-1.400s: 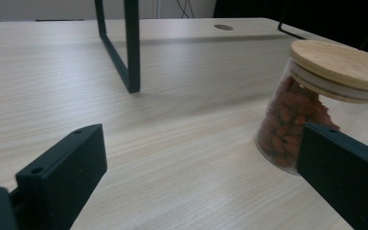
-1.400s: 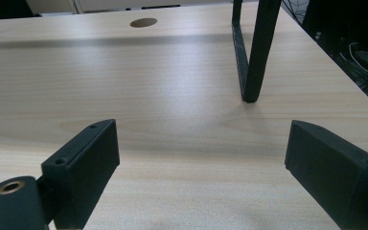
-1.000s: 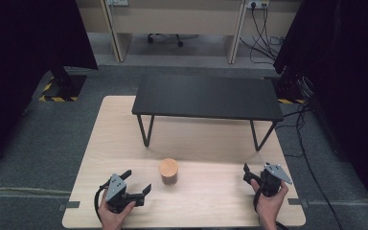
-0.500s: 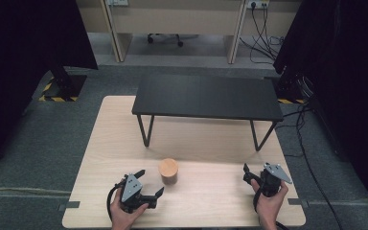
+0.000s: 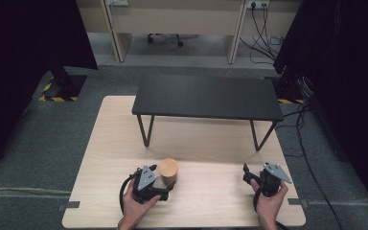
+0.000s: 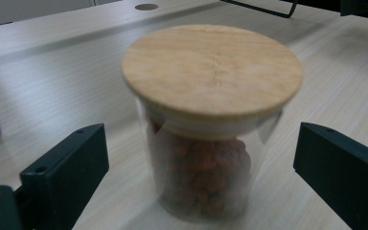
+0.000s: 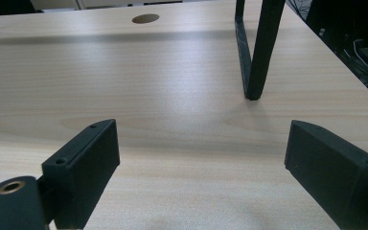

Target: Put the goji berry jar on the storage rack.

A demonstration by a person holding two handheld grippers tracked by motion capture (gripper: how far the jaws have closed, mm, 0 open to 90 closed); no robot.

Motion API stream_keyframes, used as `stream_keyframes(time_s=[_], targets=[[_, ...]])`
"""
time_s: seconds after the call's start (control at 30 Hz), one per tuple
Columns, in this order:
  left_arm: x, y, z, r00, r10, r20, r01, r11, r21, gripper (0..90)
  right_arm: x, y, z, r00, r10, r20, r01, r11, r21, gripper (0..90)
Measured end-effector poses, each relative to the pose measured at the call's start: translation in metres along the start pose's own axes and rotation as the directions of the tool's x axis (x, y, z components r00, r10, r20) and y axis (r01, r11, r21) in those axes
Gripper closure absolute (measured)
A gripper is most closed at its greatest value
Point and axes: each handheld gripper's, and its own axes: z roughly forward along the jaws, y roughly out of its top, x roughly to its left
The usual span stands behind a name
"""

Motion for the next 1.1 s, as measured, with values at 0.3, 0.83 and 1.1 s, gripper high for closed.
stream_keyframes(time_s=[0.3, 0.83, 1.1], targets=[[-0.004, 0.015, 0.02, 0.9994, 0.034, -0.006, -0.034, 0.9984, 0.045, 23.5, -0.002, 0.0, 0.0, 0.9999, -0.002, -0.013, 0.002, 1.0, 0.003, 11.9], [-0.014, 0.068, -0.016, 0.996, 0.023, -0.086, -0.027, 0.9988, -0.04, 25.4, -0.003, 0.0, 0.0, 0.9999, 0.0, -0.016, 0.0, 1.0, -0.002, 11.9], [-0.01, 0.133, -0.045, 0.9879, 0.021, -0.154, -0.039, 0.9923, -0.118, 25.4, -0.002, 0.0, 0.0, 0.9999, -0.001, -0.013, 0.001, 1.0, -0.002, 11.9]])
